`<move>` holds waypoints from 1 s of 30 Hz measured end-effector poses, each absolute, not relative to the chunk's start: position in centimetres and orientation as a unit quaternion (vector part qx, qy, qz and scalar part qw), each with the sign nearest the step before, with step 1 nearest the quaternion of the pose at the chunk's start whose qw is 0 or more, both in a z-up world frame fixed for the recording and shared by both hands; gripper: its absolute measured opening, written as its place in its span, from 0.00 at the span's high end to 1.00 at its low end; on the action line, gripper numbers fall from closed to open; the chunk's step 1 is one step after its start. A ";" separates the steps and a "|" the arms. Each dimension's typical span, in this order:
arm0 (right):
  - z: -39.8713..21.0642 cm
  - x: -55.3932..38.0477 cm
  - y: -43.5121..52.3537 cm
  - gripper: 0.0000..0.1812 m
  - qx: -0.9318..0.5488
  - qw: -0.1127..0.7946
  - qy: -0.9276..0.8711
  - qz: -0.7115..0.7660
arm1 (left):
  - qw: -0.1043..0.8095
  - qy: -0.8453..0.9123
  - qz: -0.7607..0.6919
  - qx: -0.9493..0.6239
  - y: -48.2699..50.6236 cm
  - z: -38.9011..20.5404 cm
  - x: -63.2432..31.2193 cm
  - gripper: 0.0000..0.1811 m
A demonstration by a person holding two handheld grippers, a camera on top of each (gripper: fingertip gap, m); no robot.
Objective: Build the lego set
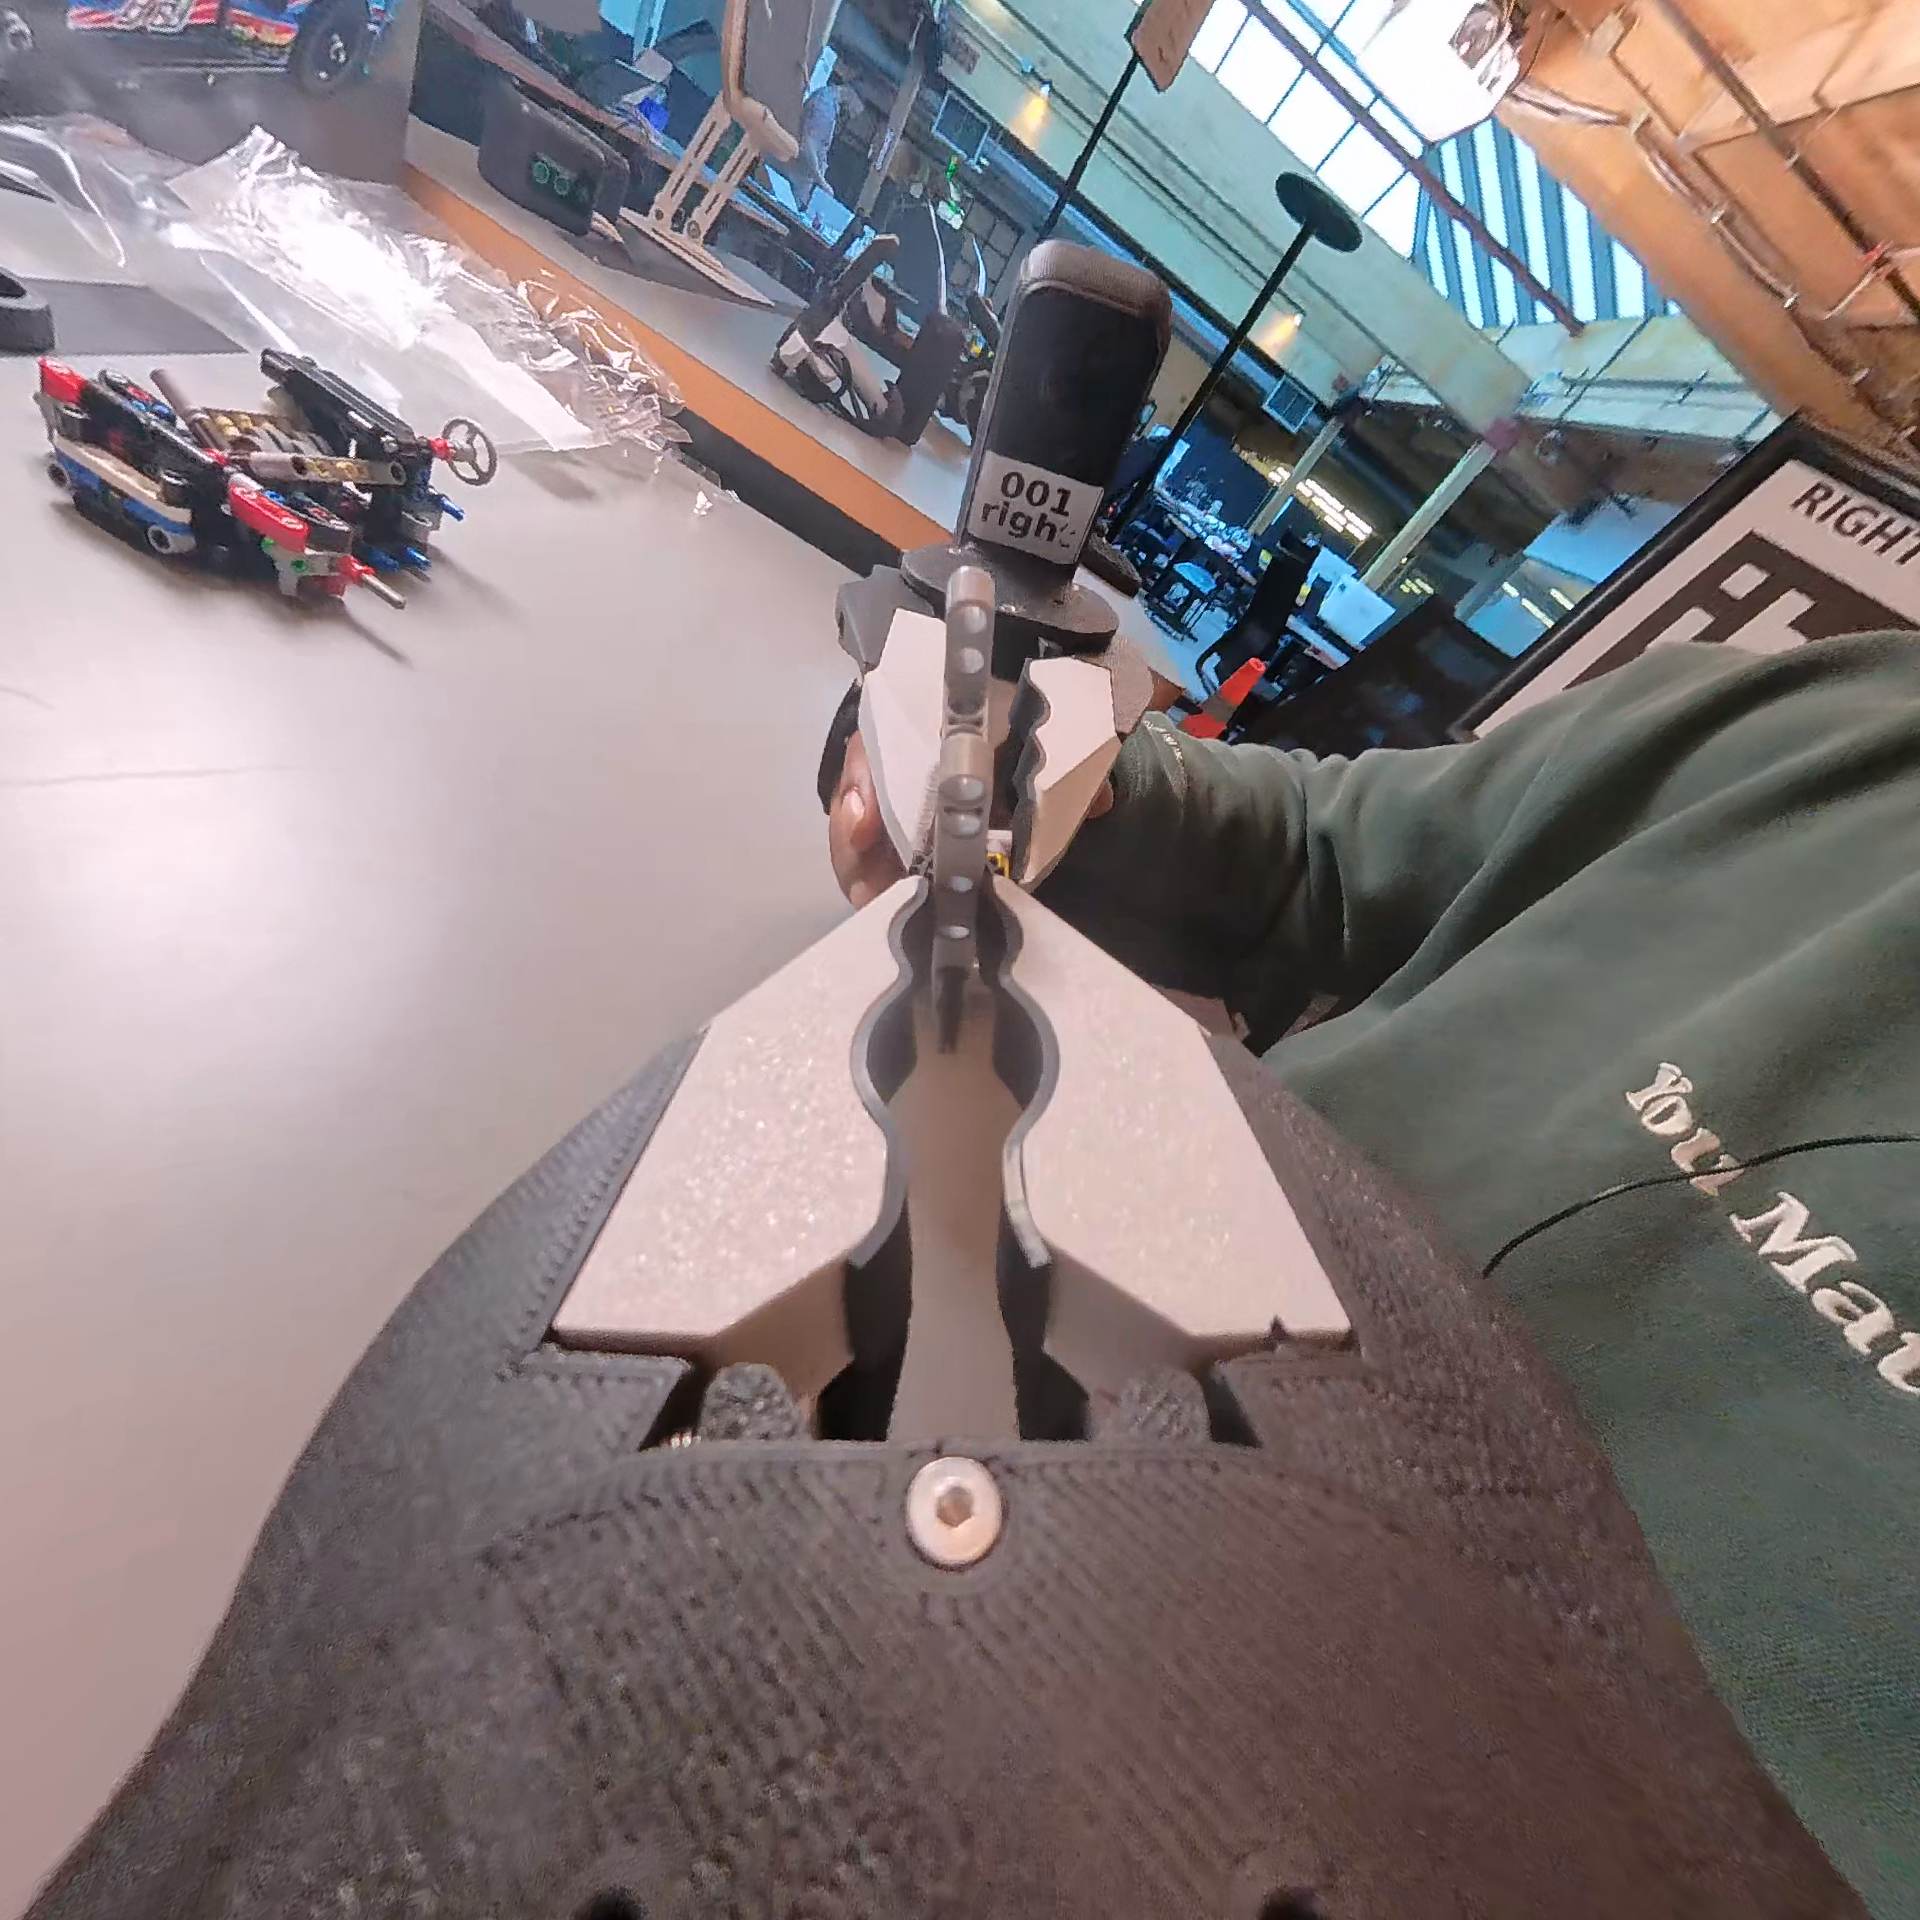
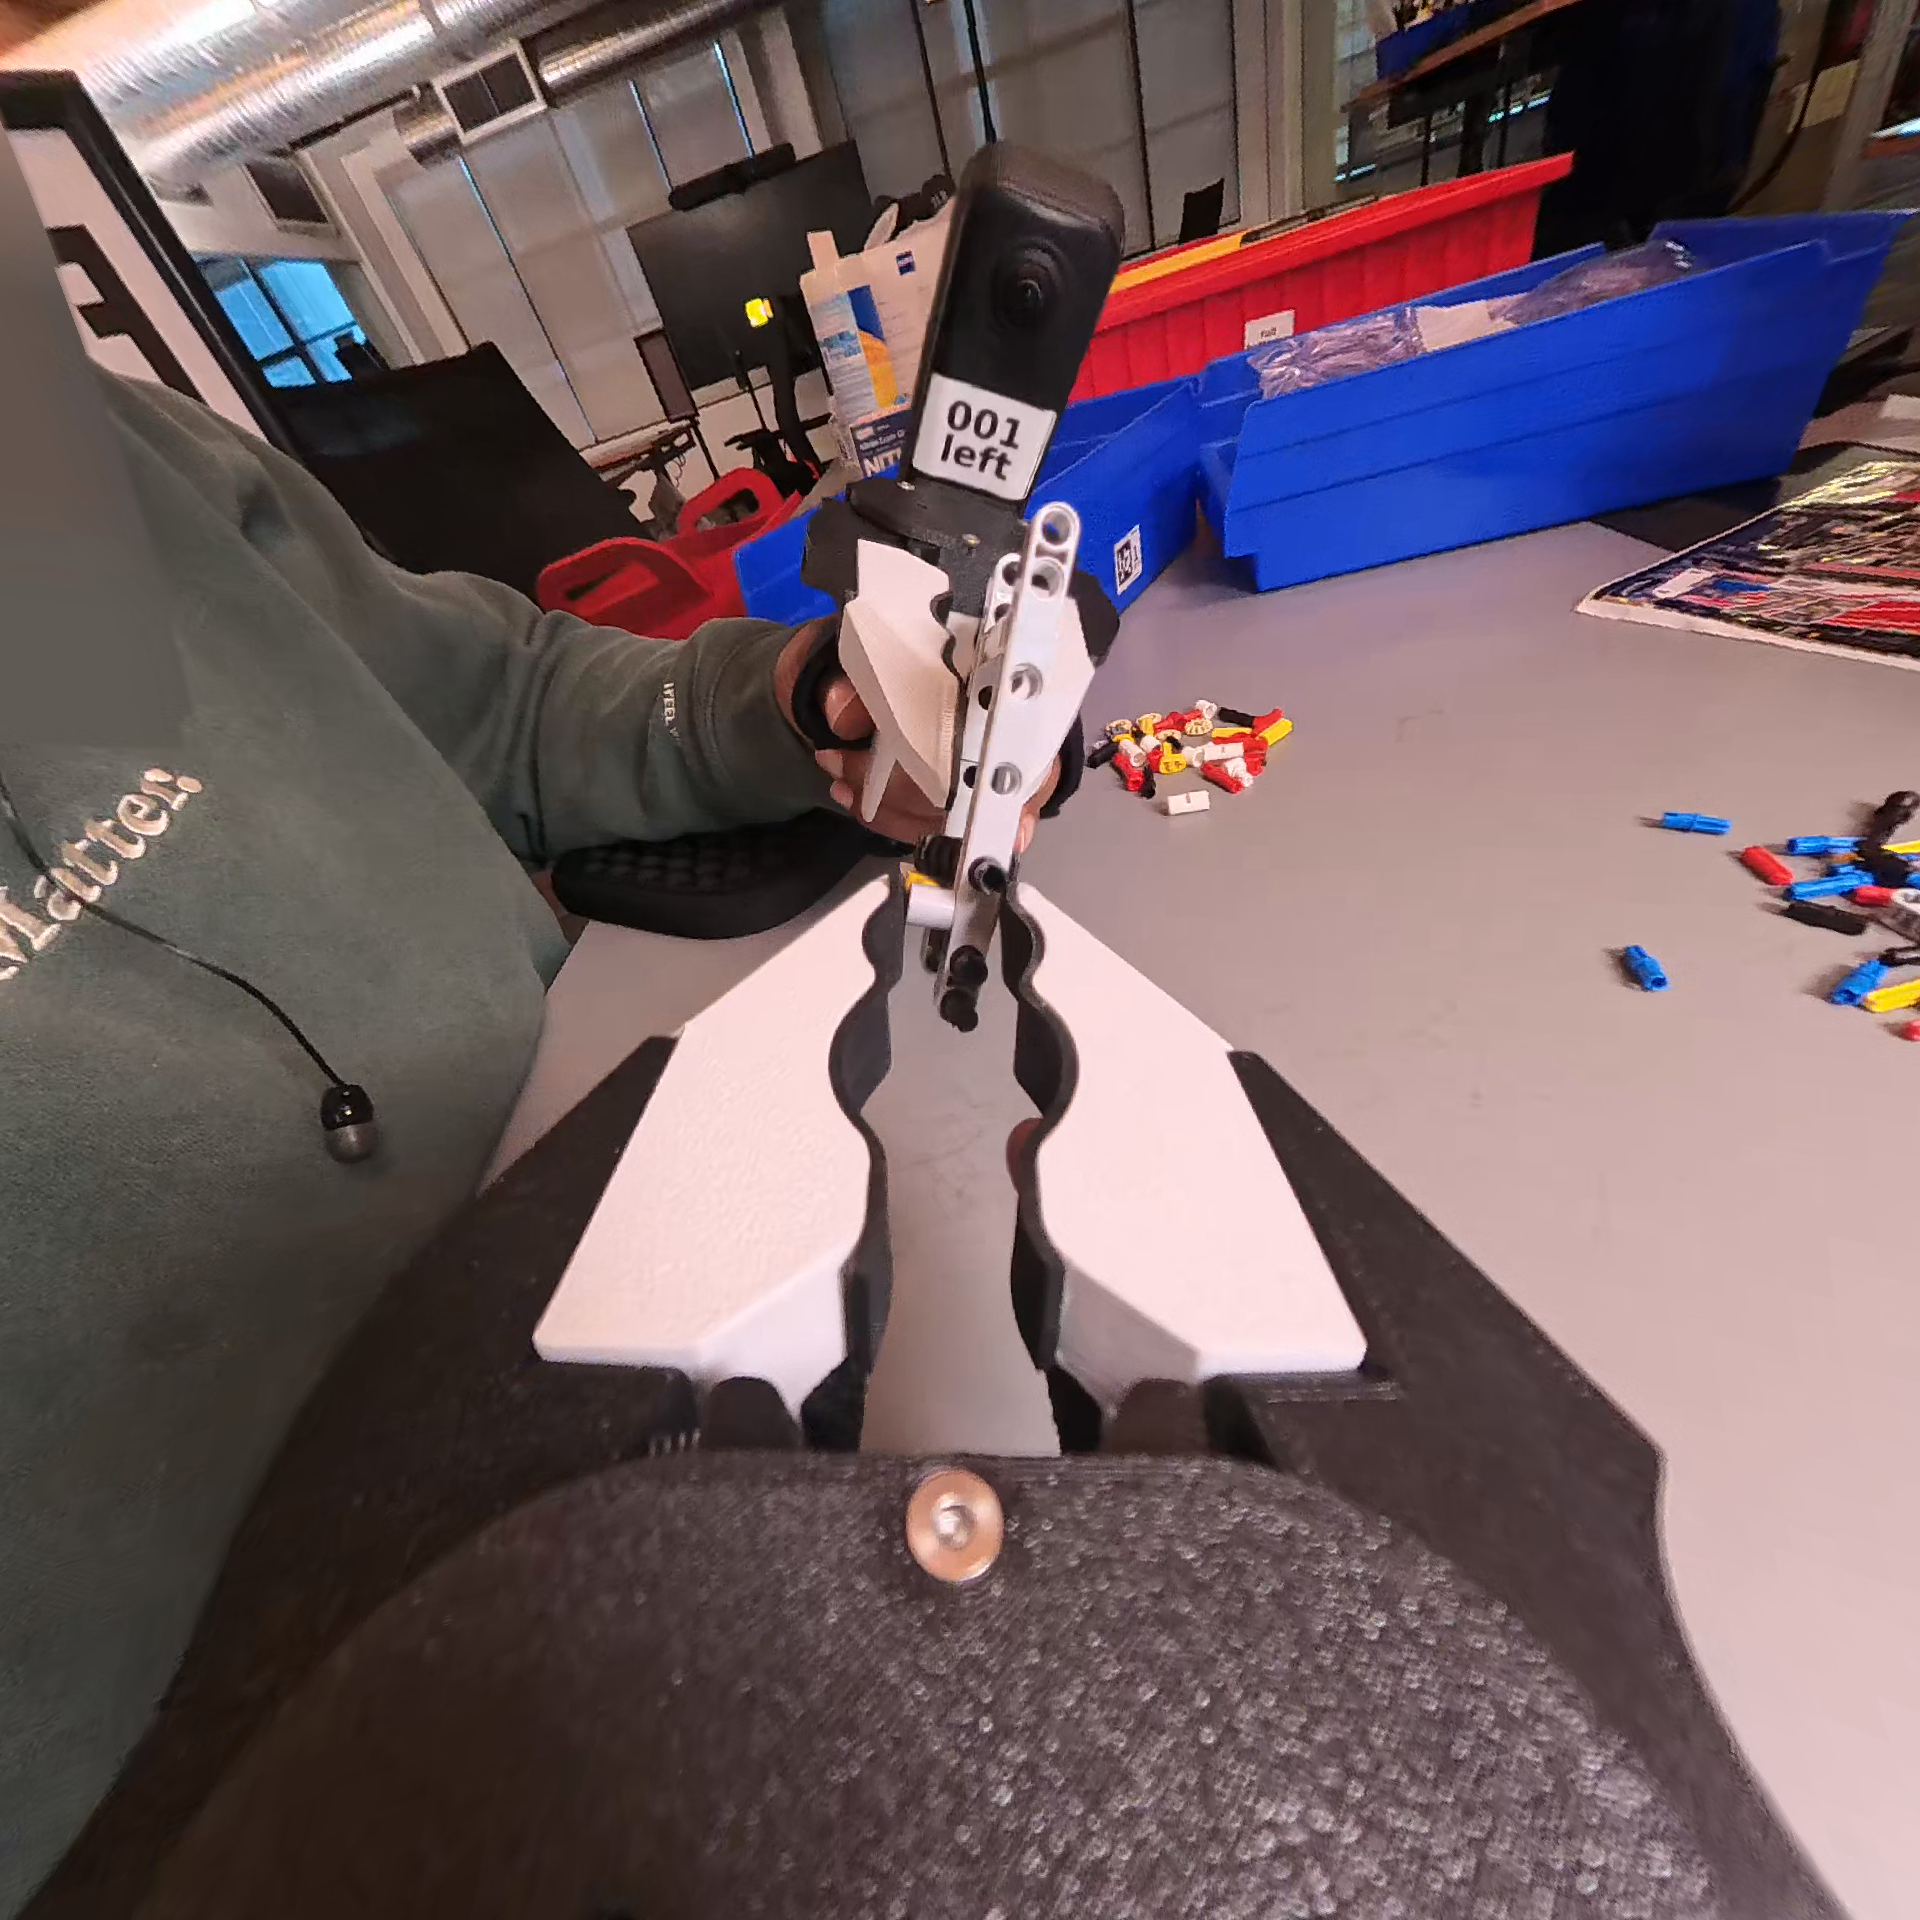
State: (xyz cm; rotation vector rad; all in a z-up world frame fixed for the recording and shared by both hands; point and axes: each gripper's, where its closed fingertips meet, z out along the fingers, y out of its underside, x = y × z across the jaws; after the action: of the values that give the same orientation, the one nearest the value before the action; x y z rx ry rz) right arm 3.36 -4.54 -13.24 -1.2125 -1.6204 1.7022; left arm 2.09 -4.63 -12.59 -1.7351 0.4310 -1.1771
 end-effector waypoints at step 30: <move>-12.8 3.5 -3.6 0.80 -0.416 0.326 -0.630 0.569 | 0.371 0.172 -0.536 -0.738 -5.6 -15.1 3.3 0.92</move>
State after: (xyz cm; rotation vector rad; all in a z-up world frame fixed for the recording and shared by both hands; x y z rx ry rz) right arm 3.54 -3.65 -12.77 -1.0903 -1.6512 1.4909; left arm 3.35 -5.62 -15.14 -1.8938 0.4407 -1.3753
